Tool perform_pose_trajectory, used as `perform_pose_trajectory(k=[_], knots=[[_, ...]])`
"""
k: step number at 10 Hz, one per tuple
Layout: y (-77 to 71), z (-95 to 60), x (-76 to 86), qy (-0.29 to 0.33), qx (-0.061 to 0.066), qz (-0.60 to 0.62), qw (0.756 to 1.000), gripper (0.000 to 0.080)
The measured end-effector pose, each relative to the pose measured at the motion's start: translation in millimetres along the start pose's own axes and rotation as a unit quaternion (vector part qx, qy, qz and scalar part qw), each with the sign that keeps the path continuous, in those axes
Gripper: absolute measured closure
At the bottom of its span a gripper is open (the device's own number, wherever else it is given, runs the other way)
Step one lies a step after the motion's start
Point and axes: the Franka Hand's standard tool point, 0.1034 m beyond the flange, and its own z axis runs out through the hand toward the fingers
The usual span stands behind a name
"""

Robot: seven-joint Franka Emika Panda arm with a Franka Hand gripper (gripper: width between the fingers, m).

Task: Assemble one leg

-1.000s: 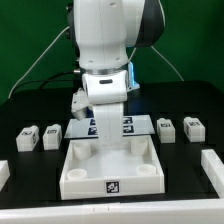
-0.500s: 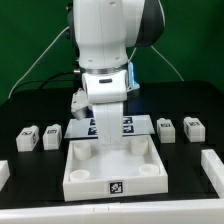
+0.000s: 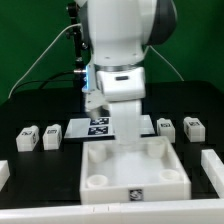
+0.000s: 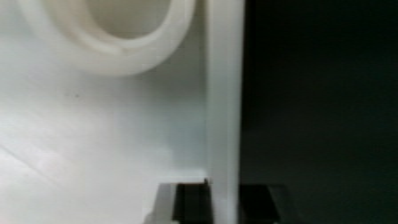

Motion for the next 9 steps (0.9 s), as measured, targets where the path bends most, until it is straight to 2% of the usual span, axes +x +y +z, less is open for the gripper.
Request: perform_pose_trajectory(k=[2, 5, 6, 7, 9], knots=[[26.8, -2.6, 18.5, 0.004, -0.006, 0.006, 1.000, 0.0739], [29.8, -4.7, 42.3, 0.001, 0.019, 0.017, 1.000, 0.0739], [30.0, -3.2, 42.6, -0.001, 0.030, 0.021, 0.999, 0.0739], [30.1, 1.1, 42.2, -0.001, 0.034, 0.016, 0.999, 0.0739], [29.1, 5.3, 40.4, 0.002, 0.034, 0.010, 0.999, 0.0736]])
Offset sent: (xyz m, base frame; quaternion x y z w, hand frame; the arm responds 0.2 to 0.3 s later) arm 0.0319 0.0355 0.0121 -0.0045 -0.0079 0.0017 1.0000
